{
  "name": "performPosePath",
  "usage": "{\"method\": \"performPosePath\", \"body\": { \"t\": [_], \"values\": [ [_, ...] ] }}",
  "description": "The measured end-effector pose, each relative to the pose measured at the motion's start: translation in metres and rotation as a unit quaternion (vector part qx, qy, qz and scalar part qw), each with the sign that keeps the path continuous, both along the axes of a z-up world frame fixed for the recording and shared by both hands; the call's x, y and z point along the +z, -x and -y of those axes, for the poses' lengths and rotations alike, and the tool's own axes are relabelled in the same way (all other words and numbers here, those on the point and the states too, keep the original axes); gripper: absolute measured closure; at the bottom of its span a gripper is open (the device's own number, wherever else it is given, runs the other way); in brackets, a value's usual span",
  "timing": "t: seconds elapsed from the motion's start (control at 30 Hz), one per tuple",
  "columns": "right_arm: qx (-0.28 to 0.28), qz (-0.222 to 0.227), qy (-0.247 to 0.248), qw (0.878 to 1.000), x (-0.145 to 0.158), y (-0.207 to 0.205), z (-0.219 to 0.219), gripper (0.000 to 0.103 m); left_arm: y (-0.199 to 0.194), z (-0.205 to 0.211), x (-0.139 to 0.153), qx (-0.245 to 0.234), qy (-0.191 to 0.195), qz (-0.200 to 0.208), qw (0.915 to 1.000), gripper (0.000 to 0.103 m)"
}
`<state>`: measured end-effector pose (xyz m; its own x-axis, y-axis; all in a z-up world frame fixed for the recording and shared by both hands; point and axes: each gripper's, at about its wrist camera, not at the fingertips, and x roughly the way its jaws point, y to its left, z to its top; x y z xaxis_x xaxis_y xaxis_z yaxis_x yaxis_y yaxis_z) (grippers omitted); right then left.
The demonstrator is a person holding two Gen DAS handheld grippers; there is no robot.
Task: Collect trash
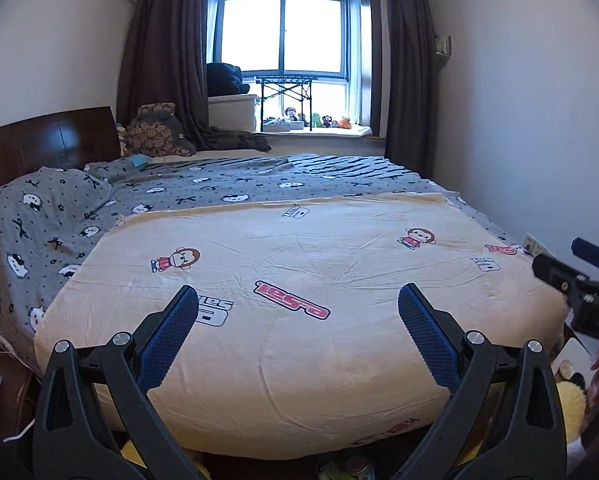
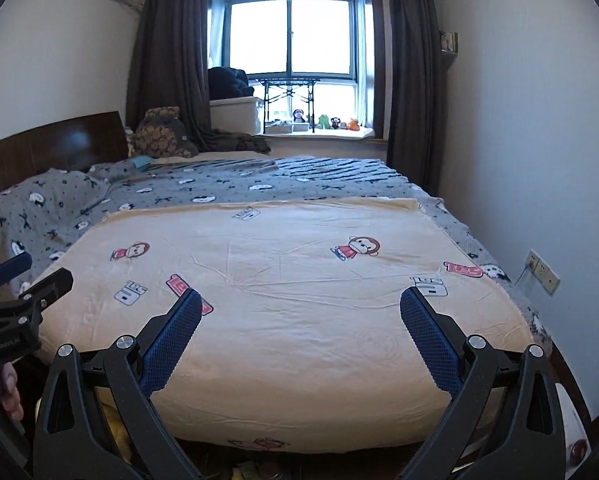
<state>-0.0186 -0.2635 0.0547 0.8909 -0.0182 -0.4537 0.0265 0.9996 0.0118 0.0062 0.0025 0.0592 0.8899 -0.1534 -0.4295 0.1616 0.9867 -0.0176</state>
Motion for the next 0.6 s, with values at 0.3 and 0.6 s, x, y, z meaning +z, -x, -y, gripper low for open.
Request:
{"method": "performPosePath", "body": {
  "t": [0.3,0.6],
  "values": [
    [-0.01,-0.001,0.002,1.0,0.0,0.02,-0.021,0.004,0.021,-0.001,-0.006,0.016,-0.011,-0.002,0.9998,0.008],
    [-0.025,-0.018,0.006,1.0,-0.015,0.016,-0.018,0.004,0.015,0.004,-0.023,0.002,-0.005,-0.033,0.9994,0.008]
  ]
}}
